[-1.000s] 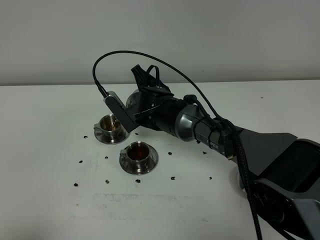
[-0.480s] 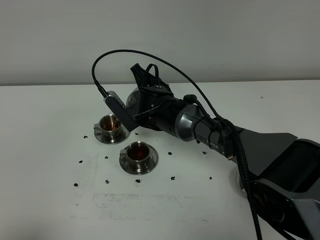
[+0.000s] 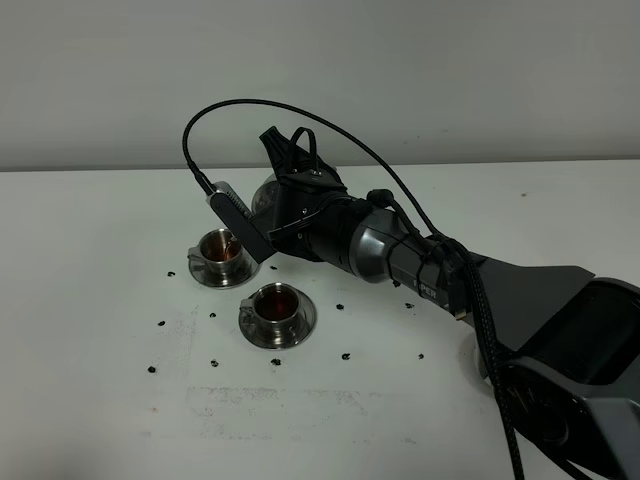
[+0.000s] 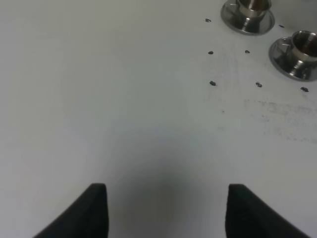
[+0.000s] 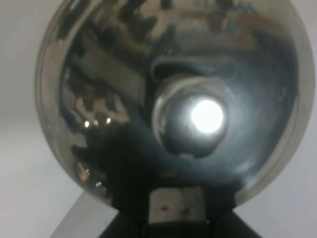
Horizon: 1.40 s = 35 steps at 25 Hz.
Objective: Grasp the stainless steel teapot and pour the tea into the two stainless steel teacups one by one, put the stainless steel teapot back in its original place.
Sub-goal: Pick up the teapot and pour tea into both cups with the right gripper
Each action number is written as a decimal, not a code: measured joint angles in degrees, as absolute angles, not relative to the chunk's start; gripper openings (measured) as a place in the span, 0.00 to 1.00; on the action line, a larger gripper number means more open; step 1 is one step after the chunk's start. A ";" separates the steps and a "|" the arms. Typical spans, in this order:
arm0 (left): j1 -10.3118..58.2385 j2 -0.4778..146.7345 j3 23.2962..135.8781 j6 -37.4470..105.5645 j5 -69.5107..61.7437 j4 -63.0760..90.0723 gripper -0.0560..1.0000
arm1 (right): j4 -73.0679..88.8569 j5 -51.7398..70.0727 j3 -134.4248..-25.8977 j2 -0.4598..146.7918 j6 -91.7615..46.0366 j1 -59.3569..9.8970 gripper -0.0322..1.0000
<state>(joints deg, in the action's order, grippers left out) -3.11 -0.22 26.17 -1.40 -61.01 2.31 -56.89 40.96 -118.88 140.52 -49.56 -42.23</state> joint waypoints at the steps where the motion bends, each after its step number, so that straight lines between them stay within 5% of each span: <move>1: -3.11 -0.22 26.17 -1.40 -61.01 2.31 0.53 | -56.89 40.96 -118.88 140.52 -49.56 -42.23 0.22; 35: -3.11 -0.22 26.17 -1.40 -61.01 2.31 0.53 | -59.55 40.77 -118.88 140.52 -49.56 -42.23 0.22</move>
